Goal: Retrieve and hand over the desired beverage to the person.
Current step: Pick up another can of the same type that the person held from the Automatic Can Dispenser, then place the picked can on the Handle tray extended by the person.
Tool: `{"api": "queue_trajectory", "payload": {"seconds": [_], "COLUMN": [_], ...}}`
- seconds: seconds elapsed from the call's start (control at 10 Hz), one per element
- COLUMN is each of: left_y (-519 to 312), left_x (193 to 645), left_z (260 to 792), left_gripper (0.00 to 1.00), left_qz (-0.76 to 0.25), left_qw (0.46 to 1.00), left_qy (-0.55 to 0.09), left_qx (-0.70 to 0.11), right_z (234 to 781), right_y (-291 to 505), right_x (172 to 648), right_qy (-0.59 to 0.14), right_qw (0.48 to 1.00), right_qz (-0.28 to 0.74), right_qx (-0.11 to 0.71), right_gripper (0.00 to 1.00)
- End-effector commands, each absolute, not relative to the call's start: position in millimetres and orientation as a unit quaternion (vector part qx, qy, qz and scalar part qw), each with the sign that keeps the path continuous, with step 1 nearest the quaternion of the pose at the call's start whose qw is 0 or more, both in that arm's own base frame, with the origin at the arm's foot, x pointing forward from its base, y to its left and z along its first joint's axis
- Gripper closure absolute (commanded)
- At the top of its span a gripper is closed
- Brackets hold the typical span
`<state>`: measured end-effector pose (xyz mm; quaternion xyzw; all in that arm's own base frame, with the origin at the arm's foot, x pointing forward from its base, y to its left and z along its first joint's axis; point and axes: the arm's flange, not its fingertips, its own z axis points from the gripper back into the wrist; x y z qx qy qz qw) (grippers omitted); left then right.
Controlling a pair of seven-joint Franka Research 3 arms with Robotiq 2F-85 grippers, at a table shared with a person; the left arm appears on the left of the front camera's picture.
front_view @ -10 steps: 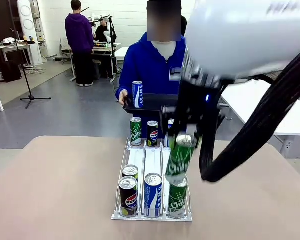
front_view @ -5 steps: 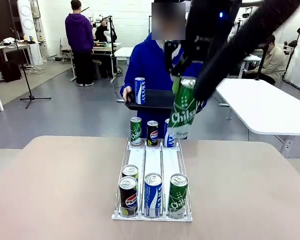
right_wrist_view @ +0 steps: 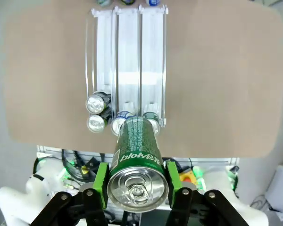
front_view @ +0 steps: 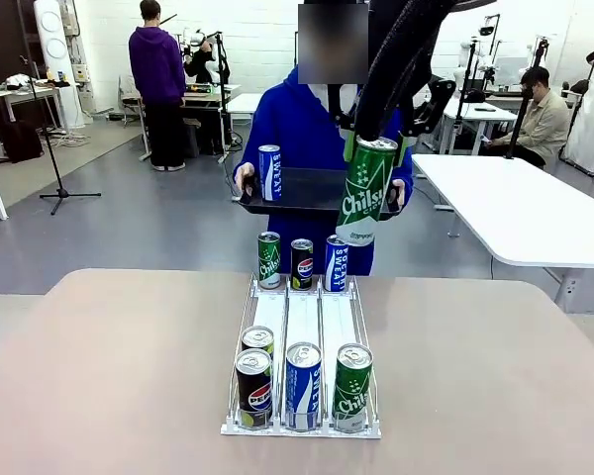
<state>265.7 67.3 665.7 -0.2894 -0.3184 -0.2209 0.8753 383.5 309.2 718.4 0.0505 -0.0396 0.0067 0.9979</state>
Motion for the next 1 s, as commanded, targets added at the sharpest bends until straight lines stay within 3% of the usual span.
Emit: {"api": "queue_trajectory", "payload": {"seconds": [0.0, 0.9], "left_y": [67.2, 67.2], "left_x": [265.7, 265.7], "left_z": [665.0, 665.0], "left_gripper": [0.00, 0.00], "left_qz": [-0.223, -0.223], "left_qw": [0.873, 0.873], "left_qy": [-0.323, -0.323], "left_qx": [-0.290, -0.290], "right_z": [730.1, 718.4], "right_y": [305.5, 309.2], "right_x": [394.1, 383.5], "right_qy": [-0.044, -0.040], "right_qw": [0.997, 0.998], "right_qz": [0.021, 0.007], "right_qx": [0.056, 0.050], "right_gripper": [1.00, 1.00]}}
